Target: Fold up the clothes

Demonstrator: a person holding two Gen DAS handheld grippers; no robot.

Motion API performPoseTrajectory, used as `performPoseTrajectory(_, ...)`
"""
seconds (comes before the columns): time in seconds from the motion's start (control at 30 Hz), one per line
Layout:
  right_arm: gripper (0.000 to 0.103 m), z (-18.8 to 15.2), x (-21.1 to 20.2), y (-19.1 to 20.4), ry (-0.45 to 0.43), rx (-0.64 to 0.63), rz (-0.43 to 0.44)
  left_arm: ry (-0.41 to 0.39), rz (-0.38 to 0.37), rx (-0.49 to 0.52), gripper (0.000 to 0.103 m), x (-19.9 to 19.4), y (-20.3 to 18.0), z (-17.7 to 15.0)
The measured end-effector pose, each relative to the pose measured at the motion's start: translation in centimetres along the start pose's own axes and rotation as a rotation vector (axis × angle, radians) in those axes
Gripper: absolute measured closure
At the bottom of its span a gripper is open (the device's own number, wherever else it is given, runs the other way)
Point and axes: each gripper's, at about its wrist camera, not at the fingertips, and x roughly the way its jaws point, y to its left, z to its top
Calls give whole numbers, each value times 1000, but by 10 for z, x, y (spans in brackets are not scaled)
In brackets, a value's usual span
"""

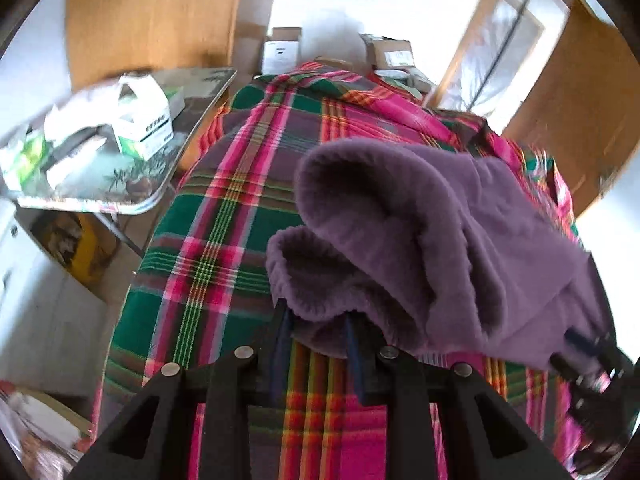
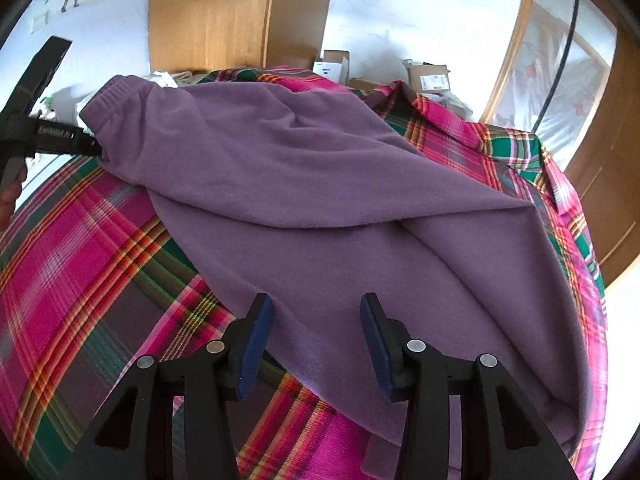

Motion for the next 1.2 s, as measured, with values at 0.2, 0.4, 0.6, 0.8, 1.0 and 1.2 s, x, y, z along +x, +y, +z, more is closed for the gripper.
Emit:
performPoseTrajectory(0.2, 55, -4, -4, 2, -11, -25, 26, -38, -34, -67, 85, -7, 12, 5)
performPoseTrajectory(0.4, 55, -4, -4, 0, -11, 4, 41, -27, -20, -10, 83, -6, 7, 0)
performPoseTrajectory(0.6, 55, -6, -6, 1, -10, 7, 33, -44, 67, 90, 76, -5, 1, -7)
performPoseTrajectory(0.8, 55, -8, -7, 2, -11, 7, 23, -57, 84, 105, 73, -2, 4, -5)
performPoseTrajectory(1.0, 55, -7, -6, 4, -17, -10, 11, -68, 22, 53, 73, 1, 6, 5)
performPoseTrajectory(1.2, 57, -4, -4, 5, -18, -13, 19, -68, -63, -56, 86, 0, 19, 13)
